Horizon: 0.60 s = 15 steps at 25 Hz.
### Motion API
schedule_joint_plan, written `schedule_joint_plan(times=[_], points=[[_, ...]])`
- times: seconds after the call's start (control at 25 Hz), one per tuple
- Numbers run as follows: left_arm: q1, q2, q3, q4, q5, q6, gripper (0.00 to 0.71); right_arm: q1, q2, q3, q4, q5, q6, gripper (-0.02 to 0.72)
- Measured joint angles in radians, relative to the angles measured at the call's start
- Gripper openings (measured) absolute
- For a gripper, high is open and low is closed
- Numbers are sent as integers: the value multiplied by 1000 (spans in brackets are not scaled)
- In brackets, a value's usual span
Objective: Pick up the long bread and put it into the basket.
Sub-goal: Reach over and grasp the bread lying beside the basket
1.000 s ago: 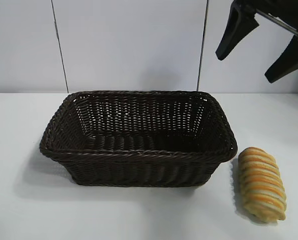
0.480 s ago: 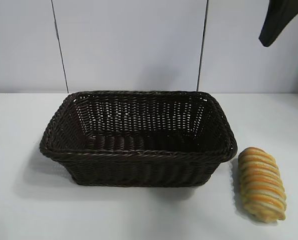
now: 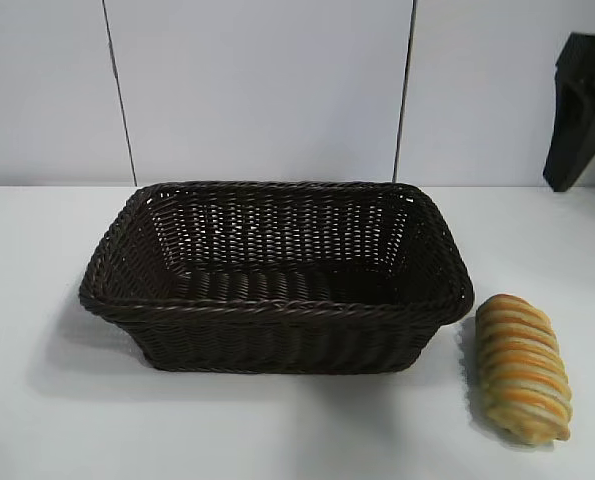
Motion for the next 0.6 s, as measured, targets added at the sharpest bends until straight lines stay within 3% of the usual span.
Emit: schedule_joint_plan(times=[0.24,0.6], points=[[0,0,0,0,0,0,694,0,52,84,19,-163,19,696],[0,0,0,0,0,0,694,0,211,87,67,-283,19,696]])
